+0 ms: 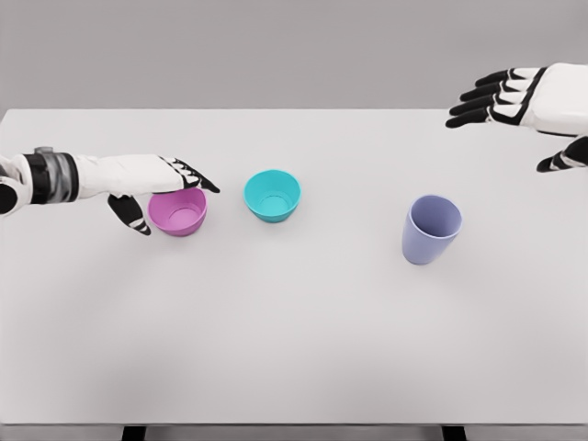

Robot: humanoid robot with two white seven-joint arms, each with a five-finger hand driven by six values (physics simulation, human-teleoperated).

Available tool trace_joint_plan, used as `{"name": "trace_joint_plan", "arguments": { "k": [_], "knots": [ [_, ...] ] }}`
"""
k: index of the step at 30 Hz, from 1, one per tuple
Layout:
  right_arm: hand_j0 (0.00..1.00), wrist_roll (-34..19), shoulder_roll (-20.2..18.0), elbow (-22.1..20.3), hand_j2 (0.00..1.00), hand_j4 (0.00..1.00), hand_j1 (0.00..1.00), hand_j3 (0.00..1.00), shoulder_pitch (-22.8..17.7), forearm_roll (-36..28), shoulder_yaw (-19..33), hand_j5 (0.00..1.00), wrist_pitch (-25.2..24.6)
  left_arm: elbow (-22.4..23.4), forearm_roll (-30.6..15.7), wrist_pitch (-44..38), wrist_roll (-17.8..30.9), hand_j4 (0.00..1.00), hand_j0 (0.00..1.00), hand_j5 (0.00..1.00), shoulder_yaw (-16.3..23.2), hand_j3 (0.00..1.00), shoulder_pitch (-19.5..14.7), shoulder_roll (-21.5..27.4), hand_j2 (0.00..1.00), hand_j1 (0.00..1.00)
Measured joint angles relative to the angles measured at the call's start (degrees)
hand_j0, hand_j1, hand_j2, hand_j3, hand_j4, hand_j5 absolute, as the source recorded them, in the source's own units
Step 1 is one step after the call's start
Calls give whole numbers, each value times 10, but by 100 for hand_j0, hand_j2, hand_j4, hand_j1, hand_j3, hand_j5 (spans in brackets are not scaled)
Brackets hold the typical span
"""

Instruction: Stacking bowl and cup with both arms

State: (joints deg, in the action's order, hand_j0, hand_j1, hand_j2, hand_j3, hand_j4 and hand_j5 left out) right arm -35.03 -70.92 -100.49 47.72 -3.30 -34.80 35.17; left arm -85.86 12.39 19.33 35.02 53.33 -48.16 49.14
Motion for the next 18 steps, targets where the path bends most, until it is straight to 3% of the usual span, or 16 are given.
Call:
{"name": "trace_joint_plan", "arguments": {
  "k": [18],
  "knots": [
    [100, 0, -17, 0, 100, 100, 100, 100, -11, -1, 2, 100, 0, 33, 9, 2, 0, 100, 100, 100, 4, 100, 1, -24, 100, 100]
  ]
}}
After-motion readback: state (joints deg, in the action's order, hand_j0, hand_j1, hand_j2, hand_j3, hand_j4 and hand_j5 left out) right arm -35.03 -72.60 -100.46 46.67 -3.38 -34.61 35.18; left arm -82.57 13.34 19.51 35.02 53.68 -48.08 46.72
